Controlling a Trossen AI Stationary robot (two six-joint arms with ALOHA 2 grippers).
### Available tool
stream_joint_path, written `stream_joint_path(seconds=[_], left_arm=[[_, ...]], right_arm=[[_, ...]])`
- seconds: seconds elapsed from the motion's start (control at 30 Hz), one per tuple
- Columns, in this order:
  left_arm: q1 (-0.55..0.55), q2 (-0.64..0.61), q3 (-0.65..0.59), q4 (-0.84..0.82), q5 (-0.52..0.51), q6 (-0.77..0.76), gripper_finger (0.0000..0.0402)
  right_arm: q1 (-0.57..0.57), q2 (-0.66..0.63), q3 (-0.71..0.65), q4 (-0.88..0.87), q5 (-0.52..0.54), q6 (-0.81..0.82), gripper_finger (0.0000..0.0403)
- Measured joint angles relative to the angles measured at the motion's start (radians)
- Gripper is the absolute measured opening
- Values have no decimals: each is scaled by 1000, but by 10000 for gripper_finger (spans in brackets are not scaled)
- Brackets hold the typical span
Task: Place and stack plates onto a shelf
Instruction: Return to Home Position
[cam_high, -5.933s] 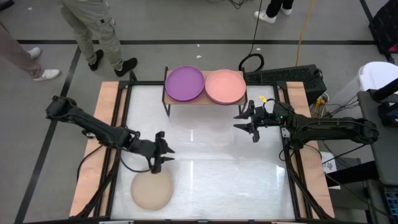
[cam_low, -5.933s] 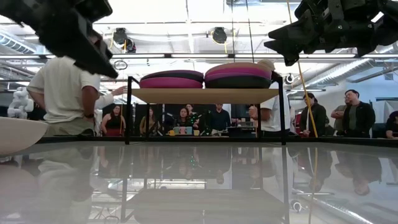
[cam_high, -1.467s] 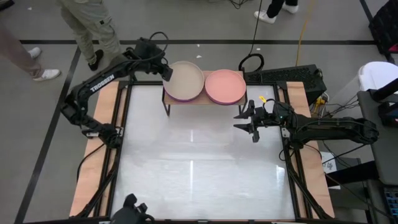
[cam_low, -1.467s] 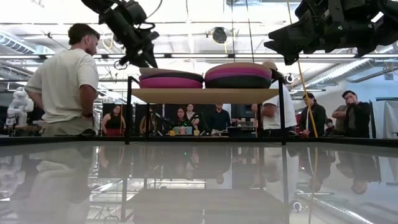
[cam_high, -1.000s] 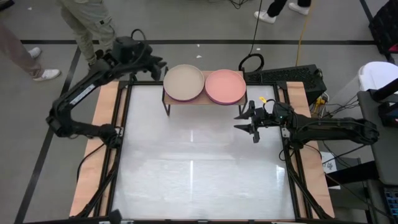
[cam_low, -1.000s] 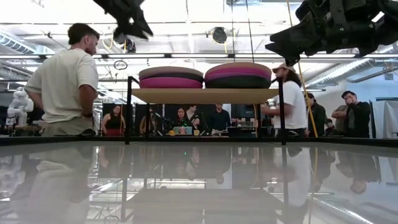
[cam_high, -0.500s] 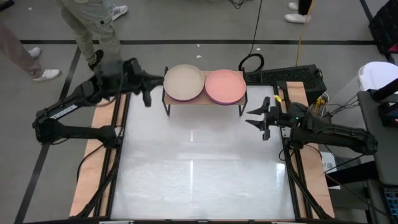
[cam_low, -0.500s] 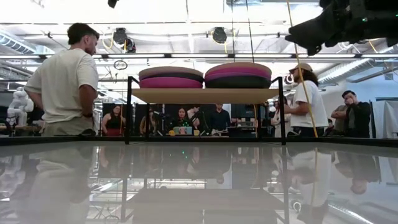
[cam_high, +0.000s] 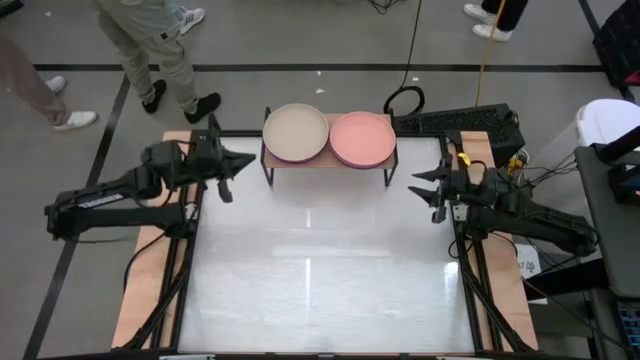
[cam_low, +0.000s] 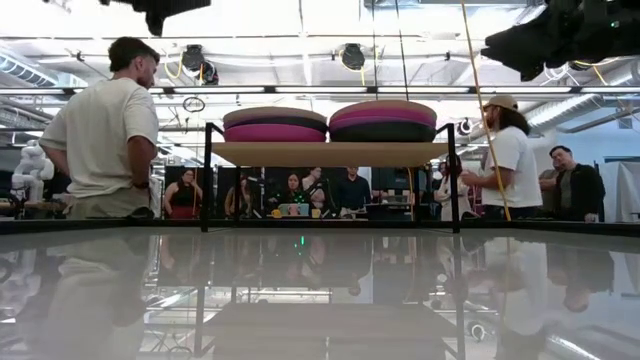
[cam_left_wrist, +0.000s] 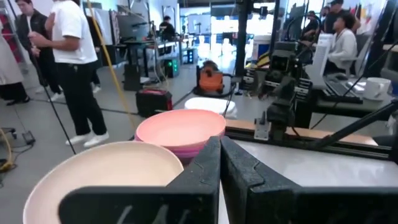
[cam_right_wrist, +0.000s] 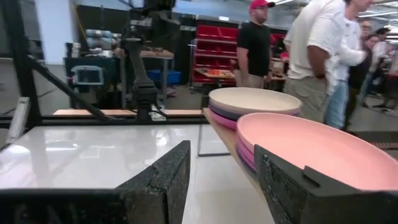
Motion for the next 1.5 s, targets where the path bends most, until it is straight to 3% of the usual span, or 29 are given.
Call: stream_joint_path(seconds=[0.3,0.47,0.73,0.97,1.3,1.5], left_arm=[[-10,-154,-219,118,-3,-33,4],[-10,-212,-338,211,20,-60,4],[-25,-243,-537,421,41,-86,3],[-56,-243,-681,616,42,-86,3],[-84,-242,-697,595,41,-34,3],[-90,-242,-697,509,41,-27,3]], right_arm=[[0,-42,0,-43,11,-31,149],[0,-46,0,-80,40,-51,110],[0,-46,0,-106,61,-55,7],[0,-64,-77,-49,59,-56,6],[0,-97,-292,150,58,11,1],[0,-97,-325,202,58,27,1]])
